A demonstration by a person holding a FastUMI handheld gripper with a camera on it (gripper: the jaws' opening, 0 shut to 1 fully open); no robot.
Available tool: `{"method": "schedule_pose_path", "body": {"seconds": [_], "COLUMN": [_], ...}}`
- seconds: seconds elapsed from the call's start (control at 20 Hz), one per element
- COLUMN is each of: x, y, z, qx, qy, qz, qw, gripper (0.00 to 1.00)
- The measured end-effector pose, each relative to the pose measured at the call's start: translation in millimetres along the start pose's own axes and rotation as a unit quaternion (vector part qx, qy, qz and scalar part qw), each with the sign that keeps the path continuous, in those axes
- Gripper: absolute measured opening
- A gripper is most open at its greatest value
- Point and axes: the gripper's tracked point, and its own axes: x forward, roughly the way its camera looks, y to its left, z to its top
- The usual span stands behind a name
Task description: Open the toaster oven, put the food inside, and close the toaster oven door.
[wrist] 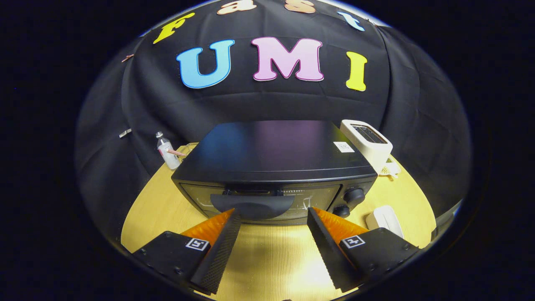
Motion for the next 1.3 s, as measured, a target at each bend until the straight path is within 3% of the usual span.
{"method": "schedule_pose_path", "body": {"seconds": [0.3, 0.7, 0.9, 1.3], "x": [-21, -65, -95, -158], "y": [-14, -28, -33, -56], "z": [25, 104, 155, 225], "qx": [0.008, 0.016, 0.026, -0.011], "qy": [-0.032, -0.113, -0.170, -0.277], "qz": [-0.003, 0.001, 0.005, -0.021], "qw": [0.999, 0.993, 0.985, 0.961], "gripper": [0.99, 0.99, 0.98, 0.98]}}
